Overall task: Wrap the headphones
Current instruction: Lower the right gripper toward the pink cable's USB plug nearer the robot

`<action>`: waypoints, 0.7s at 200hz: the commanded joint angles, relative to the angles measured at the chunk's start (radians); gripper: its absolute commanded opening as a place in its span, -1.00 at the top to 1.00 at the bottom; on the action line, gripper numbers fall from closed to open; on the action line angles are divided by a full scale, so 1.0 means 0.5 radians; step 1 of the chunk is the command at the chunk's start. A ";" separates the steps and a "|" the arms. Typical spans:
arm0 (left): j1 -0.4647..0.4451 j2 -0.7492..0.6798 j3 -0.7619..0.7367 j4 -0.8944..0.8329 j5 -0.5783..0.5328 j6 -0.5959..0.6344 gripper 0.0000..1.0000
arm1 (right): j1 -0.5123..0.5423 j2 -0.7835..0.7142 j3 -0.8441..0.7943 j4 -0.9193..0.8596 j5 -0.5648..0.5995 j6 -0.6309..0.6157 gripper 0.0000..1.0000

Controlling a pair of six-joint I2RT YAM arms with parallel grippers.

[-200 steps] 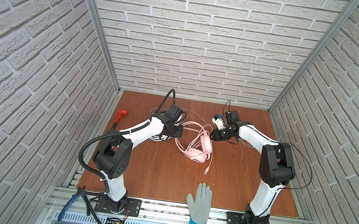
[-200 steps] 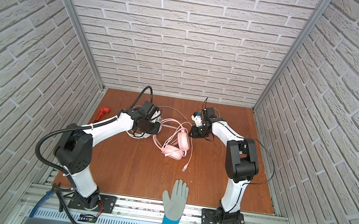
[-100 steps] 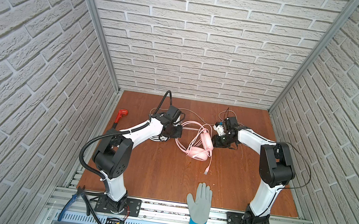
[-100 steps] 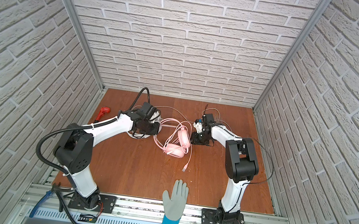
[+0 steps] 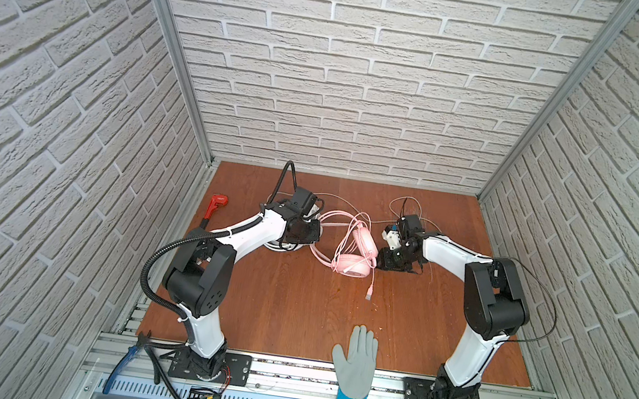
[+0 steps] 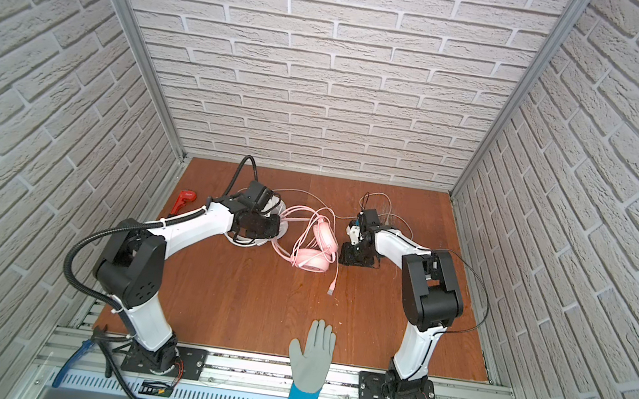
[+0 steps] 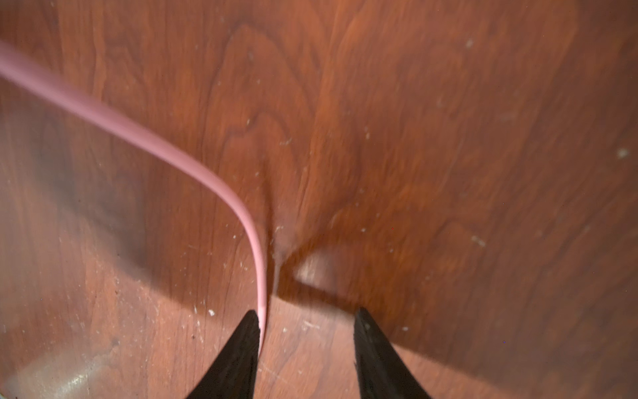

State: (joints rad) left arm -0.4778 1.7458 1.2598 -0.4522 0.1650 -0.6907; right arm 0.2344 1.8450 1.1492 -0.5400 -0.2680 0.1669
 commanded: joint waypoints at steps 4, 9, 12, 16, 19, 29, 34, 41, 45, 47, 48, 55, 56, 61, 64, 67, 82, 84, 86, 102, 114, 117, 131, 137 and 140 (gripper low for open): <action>0.013 -0.048 -0.012 0.164 0.087 -0.083 1.00 | 0.047 -0.164 -0.103 0.077 0.033 0.096 0.07; 0.014 -0.049 -0.013 0.163 0.087 -0.086 1.00 | 0.060 -0.191 -0.127 0.091 0.034 0.111 0.06; 0.016 -0.048 -0.018 0.167 0.086 -0.089 1.00 | 0.064 -0.207 -0.142 0.101 0.031 0.120 0.06; 0.014 -0.046 -0.016 0.171 0.084 -0.093 1.00 | 0.074 -0.230 -0.164 0.115 0.033 0.134 0.05; 0.014 -0.046 -0.019 0.172 0.083 -0.097 1.00 | 0.079 -0.247 -0.176 0.126 0.033 0.145 0.05; 0.020 -0.046 -0.026 0.180 0.078 -0.112 1.00 | 0.103 -0.306 -0.234 0.158 0.033 0.181 0.04; 0.019 -0.046 -0.031 0.186 0.075 -0.121 1.00 | 0.115 -0.334 -0.256 0.173 0.032 0.200 0.03; 0.019 -0.045 -0.037 0.194 0.073 -0.135 1.00 | 0.134 -0.371 -0.299 0.183 0.045 0.232 0.02; 0.020 -0.043 -0.040 0.198 0.072 -0.142 1.00 | 0.142 -0.387 -0.314 0.187 0.054 0.243 0.02; 0.021 -0.043 -0.042 0.200 0.070 -0.145 1.00 | 0.146 -0.395 -0.324 0.189 0.058 0.250 0.01; 0.022 -0.043 -0.043 0.201 0.070 -0.148 1.00 | 0.151 -0.403 -0.333 0.190 0.061 0.258 0.01; 0.021 -0.043 -0.049 0.209 0.069 -0.160 1.00 | 0.167 -0.431 -0.364 0.197 0.083 0.283 -0.02; 0.022 -0.042 -0.051 0.210 0.070 -0.161 1.00 | 0.170 -0.434 -0.368 0.197 0.084 0.286 -0.03; 0.021 -0.043 -0.057 0.218 0.072 -0.167 1.00 | 0.183 -0.450 -0.388 0.196 0.099 0.304 -0.04; 0.023 -0.042 -0.062 0.222 0.072 -0.174 1.00 | 0.190 -0.457 -0.397 0.196 0.107 0.314 -0.05; 0.021 -0.041 -0.063 0.226 0.070 -0.176 1.00 | 0.200 -0.463 -0.410 0.198 0.117 0.323 -0.06; 0.023 -0.037 -0.077 0.233 0.072 -0.188 1.00 | 0.227 -0.475 -0.454 0.199 0.155 0.372 -0.08; 0.021 -0.036 -0.075 0.233 0.072 -0.189 1.00 | 0.230 -0.476 -0.460 0.199 0.159 0.378 -0.08; 0.022 -0.035 -0.075 0.233 0.071 -0.191 1.00 | 0.233 -0.477 -0.463 0.202 0.161 0.386 -0.09; 0.024 -0.036 -0.082 0.229 0.066 -0.205 1.00 | 0.256 -0.470 -0.506 0.233 0.171 0.433 -0.11; 0.026 -0.037 -0.089 0.232 0.063 -0.214 1.00 | 0.273 -0.452 -0.523 0.247 0.170 0.456 -0.11; 0.029 -0.037 -0.090 0.230 0.063 -0.216 1.00 | 0.279 -0.445 -0.525 0.250 0.164 0.462 -0.12; 0.027 -0.043 -0.102 0.242 0.063 -0.223 1.00 | 0.300 -0.431 -0.533 0.269 0.162 0.480 -0.12; 0.028 -0.042 -0.104 0.242 0.063 -0.223 1.00 | 0.309 -0.426 -0.536 0.276 0.158 0.487 -0.12; 0.028 -0.043 -0.105 0.242 0.063 -0.223 1.00 | 0.315 -0.426 -0.537 0.281 0.159 0.489 -0.12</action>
State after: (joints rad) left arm -0.4759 1.7458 1.2133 -0.4046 0.1661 -0.7654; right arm 0.3698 1.6253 0.8890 -0.4469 -0.1989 0.3702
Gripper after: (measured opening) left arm 0.083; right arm 0.559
